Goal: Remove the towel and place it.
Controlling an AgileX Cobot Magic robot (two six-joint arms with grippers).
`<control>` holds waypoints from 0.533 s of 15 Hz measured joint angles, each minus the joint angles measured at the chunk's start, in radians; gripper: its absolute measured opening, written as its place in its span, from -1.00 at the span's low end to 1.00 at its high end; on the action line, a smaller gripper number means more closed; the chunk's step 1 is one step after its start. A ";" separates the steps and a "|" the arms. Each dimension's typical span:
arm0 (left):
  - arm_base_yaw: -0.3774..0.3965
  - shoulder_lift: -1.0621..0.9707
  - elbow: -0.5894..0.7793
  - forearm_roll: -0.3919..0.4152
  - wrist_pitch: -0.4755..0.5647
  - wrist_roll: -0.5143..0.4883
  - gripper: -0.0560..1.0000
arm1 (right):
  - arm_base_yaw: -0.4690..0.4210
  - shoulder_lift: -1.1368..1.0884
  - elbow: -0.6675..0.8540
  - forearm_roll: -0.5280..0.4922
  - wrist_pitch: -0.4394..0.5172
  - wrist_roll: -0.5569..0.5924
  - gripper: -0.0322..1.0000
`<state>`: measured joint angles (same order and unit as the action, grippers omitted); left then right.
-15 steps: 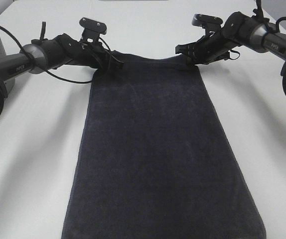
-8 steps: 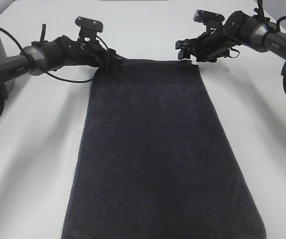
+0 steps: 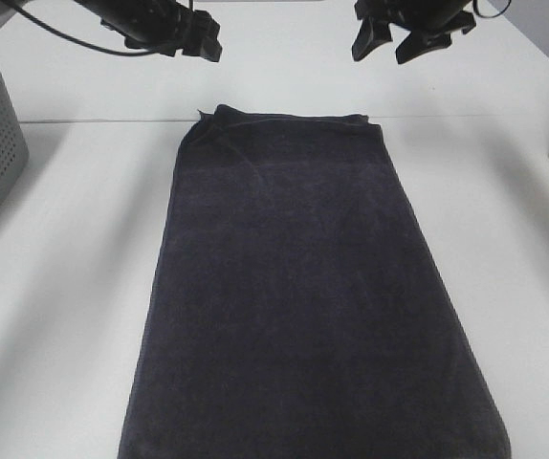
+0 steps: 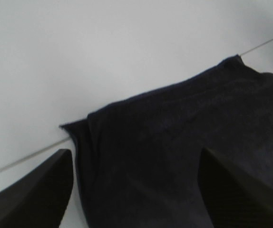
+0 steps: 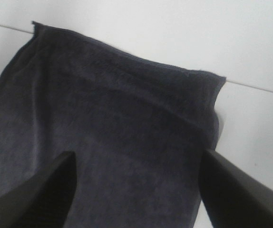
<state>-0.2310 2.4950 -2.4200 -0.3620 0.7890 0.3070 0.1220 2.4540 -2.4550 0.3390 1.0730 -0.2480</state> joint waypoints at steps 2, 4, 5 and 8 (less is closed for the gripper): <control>0.001 -0.068 -0.001 0.132 0.204 -0.186 0.42 | 0.000 -0.079 -0.003 -0.001 0.115 0.010 0.42; 0.001 -0.119 -0.001 0.232 0.333 -0.254 0.42 | 0.000 -0.125 -0.003 -0.009 0.139 0.034 0.42; 0.002 -0.141 -0.001 0.257 0.371 -0.262 0.42 | 0.000 -0.137 -0.003 -0.012 0.142 0.051 0.42; 0.004 -0.190 -0.001 0.337 0.418 -0.269 0.42 | 0.000 -0.142 -0.003 -0.027 0.143 0.153 0.42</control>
<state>-0.2270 2.3050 -2.4210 -0.0250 1.2070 0.0380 0.1220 2.3120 -2.4580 0.3120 1.2160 -0.0950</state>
